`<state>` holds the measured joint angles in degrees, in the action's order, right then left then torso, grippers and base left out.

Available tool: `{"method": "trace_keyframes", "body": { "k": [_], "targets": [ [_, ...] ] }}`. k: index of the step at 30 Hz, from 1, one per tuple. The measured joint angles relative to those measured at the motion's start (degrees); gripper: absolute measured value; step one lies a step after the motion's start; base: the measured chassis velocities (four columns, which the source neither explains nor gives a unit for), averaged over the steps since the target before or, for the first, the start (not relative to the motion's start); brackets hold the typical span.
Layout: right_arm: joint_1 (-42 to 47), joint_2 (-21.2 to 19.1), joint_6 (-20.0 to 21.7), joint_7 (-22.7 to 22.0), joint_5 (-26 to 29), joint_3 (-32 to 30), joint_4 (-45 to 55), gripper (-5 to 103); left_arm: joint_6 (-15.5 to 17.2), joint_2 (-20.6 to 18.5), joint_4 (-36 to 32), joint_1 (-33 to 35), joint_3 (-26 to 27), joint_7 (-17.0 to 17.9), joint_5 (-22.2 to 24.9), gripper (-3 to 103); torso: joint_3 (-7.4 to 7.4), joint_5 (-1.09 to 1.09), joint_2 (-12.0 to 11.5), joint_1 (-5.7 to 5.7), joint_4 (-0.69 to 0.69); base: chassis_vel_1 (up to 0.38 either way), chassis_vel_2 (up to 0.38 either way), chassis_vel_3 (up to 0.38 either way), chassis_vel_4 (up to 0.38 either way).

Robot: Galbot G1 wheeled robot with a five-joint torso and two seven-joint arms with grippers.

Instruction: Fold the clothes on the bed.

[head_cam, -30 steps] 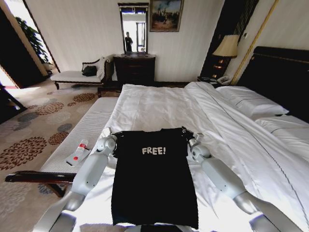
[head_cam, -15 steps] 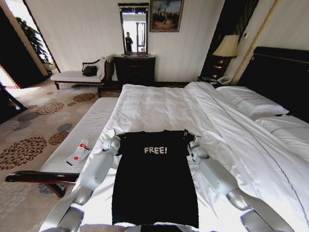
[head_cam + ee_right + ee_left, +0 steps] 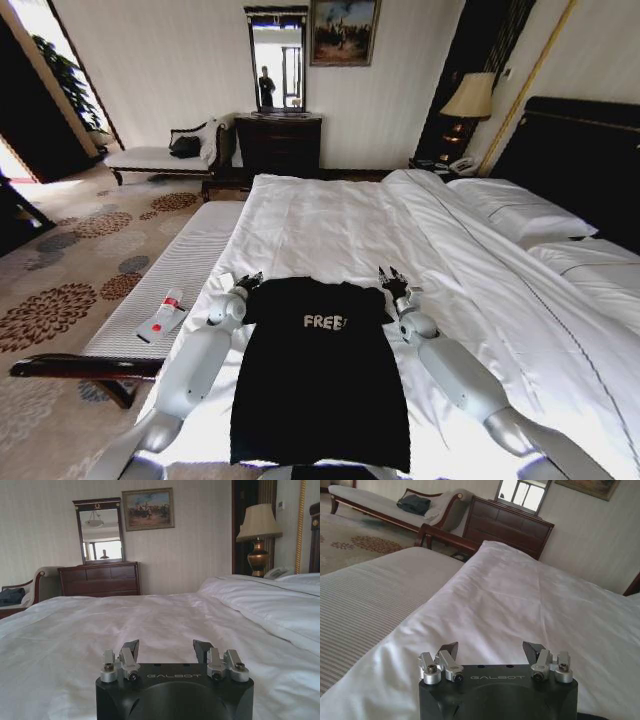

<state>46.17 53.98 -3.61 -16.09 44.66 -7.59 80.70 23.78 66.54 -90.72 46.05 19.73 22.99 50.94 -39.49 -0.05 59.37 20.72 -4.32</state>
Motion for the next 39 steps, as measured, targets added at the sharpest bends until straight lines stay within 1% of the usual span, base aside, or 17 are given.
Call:
{"method": "trace_keyframes", "body": {
  "k": [1, 2, 5, 6, 7, 8, 10, 11, 12, 13, 14, 16, 18, 21, 28, 34, 39],
  "targets": [
    [1.8, -1.1, 1.0, -0.5, 2.2, -1.4, 2.8, 64, 0.4, -0.8, -2.3, 1.4, 2.4, 0.4, 1.5, 80, 0.00, 0.01, 0.0, 0.00, 0.01, 0.000, 0.000, 0.000, 0.000],
    [1.8, -1.1, 1.0, -0.5, 2.2, -1.4, 2.8, 64, 0.4, -0.8, -2.3, 1.4, 2.4, 0.4, 1.5, 80, 0.00, 0.01, 0.0, 0.00, 0.01, 0.000, 0.000, 0.000, 0.000],
    [7.6, -4.4, 2.0, -0.2, 4.8, -6.0, 11.4, 81, 1.5, -3.4, -12.3, 6.9, 11.1, 1.1, 7.0, 90, 0.01, -0.01, 0.0, -0.01, -0.03, 0.000, 0.000, 0.000, 0.000],
    [9.5, -5.2, 2.7, -0.1, 6.0, -7.3, 14.2, 81, 1.8, -4.0, -15.0, 8.3, 13.5, 1.3, 8.4, 96, 0.01, -0.01, 0.0, -0.02, 0.00, 0.000, 0.000, 0.000, 0.000],
    [9.5, -5.2, 2.7, -0.1, 6.0, -7.3, 14.2, 81, 1.8, -4.0, -15.0, 8.3, 13.5, 1.3, 8.4, 96, 0.01, -0.01, 0.0, -0.02, 0.00, 0.000, 0.000, 0.000, 0.000],
    [11.1, -5.7, 3.8, -0.4, 7.5, -8.5, 16.7, 86, 2.0, -4.4, -17.5, 9.5, 15.5, 1.5, 9.6, 98, 0.01, 0.01, 0.0, -0.02, 0.02, 0.000, 0.000, 0.000, 0.000],
    [16.8, -6.9, 7.3, -2.0, 12.7, -12.4, 24.0, 96, 2.4, -5.6, -23.2, 11.5, 19.5, 2.9, 13.9, 100, 0.01, 0.00, 0.0, -0.02, 0.06, 0.000, 0.000, 0.000, 0.000],
    [20.0, -7.1, 8.5, -2.9, 14.8, -14.3, 27.2, 99, 2.7, -6.0, -25.5, 11.6, 20.7, 3.6, 16.5, 100, 0.01, -0.01, 0.0, -0.02, 0.04, 0.000, 0.000, 0.000, 0.000],
    [20.0, -7.1, 8.5, -2.9, 14.8, -14.3, 27.2, 99, 2.7, -6.0, -25.5, 11.6, 20.7, 3.6, 16.5, 100, 0.01, -0.01, 0.0, -0.02, 0.04, 0.000, 0.000, 0.000, 0.000],
    [23.5, -7.2, 9.6, -3.6, 16.7, -16.1, 30.5, 99, 3.1, -6.5, -28.7, 11.8, 22.4, 4.5, 20.3, 100, 0.01, -0.02, 0.0, -0.02, -0.08, 0.000, 0.000, 0.000, 0.000],
    [25.7, -7.2, 10.3, -3.9, 17.7, -17.1, 32.7, 99, 3.5, -6.9, -31.4, 12.0, 23.9, 4.9, 23.3, 100, 0.01, 0.01, 0.0, -0.02, -0.11, 0.000, 0.000, 0.000, 0.000],
    [28.2, -7.1, 11.5, -4.2, 19.7, -17.9, 35.6, 100, 4.1, -7.7, -36.8, 12.6, 26.8, 5.3, 27.9, 100, 0.02, 0.01, 0.0, -0.03, -0.06, 0.000, 0.000, 0.000, 0.000],
    [28.8, -7.0, 12.3, -4.7, 20.8, -18.0, 36.4, 100, 4.4, -8.1, -38.8, 13.0, 27.7, 5.3, 29.3, 100, 0.02, 0.02, 0.0, -0.03, -0.01, 0.000, 0.000, 0.000, 0.000],
    [31.4, -6.3, 16.7, -7.6, 27.2, -18.0, 39.8, 100, 5.2, -9.7, -45.2, 14.4, 30.3, 5.3, 33.5, 100, 0.01, 0.01, 0.0, -0.02, 0.02, 0.000, 0.000, 0.000, 0.000],
    [31.6, -5.2, 17.1, -6.5, 25.8, -15.6, 38.3, 100, 6.3, -11.1, -47.7, 14.7, 30.6, 5.4, 33.0, 100, 0.00, 0.01, 0.0, -0.02, -0.01, 0.000, 0.000, 0.000, 0.000],
    [28.9, -4.4, 15.9, -4.5, 22.2, -11.8, 32.5, 100, 7.7, -8.9, -47.8, 15.1, 28.9, 6.5, 31.9, 100, -0.01, 0.01, 0.0, 0.01, 0.01, 0.000, 0.000, 0.000, 0.000],
    [27.2, -3.9, 15.5, -5.4, 23.1, -11.1, 29.7, 100, 8.5, -9.0, -46.7, 14.3, 27.7, 6.6, 31.1, 100, -0.01, 0.02, 0.0, 0.00, -0.03, 0.000, 0.000, 0.000, 0.000]
  ]
}}
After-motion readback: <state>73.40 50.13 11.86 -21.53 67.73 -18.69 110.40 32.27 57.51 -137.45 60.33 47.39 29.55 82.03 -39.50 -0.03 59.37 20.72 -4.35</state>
